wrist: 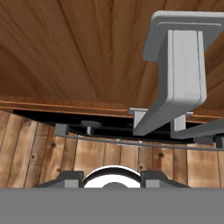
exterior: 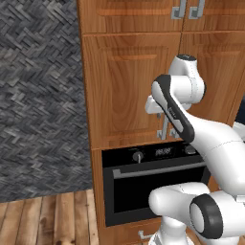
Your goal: Take the baked cake out of the oven and place it on the plate for cooling. Then close the oven door.
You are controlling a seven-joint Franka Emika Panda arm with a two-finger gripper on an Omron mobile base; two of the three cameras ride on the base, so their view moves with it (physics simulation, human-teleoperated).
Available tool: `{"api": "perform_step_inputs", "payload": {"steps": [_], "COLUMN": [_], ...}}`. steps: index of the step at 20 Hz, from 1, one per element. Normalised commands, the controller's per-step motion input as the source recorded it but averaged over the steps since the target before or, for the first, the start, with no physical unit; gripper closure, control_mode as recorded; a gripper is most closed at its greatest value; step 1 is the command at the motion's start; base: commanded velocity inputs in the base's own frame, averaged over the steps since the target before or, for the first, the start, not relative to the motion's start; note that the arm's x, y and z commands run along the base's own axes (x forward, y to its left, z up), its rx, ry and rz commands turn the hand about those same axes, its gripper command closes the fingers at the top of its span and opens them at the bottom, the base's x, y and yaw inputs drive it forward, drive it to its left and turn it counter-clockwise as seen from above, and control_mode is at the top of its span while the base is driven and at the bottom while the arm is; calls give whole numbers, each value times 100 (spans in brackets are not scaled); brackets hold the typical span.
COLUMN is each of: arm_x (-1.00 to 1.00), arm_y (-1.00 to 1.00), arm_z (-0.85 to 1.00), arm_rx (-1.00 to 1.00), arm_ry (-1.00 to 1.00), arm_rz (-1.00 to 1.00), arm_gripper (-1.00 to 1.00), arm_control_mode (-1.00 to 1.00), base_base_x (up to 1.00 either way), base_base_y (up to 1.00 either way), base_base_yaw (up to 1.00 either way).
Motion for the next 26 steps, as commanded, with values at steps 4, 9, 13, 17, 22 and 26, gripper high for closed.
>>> {"api": "perform_step_inputs", "payload": {"steps": [4, 9, 13, 17, 22, 26], "arm_x": [0, 0, 0, -1, 0, 0], "arm_y": [0, 0, 0, 0, 0, 0], "arm_z": [0, 0, 0, 0, 0, 0], "arm_rx": [0, 0, 0, 0, 0, 0], "arm_ry": [0, 0, 0, 0, 0, 0], "arm_rz": [0, 0, 0, 0, 0, 0], "arm_gripper": [-100, -100, -100, -100, -100, -100], "arm_control_mode": [-100, -100, -100, 100, 100, 100], "base_base_x": [0, 0, 0, -14, -91, -62], "base_base_y": [0, 0, 0, 0, -14, -45], "base_base_yaw": [0, 0, 0, 0, 0, 0]}}
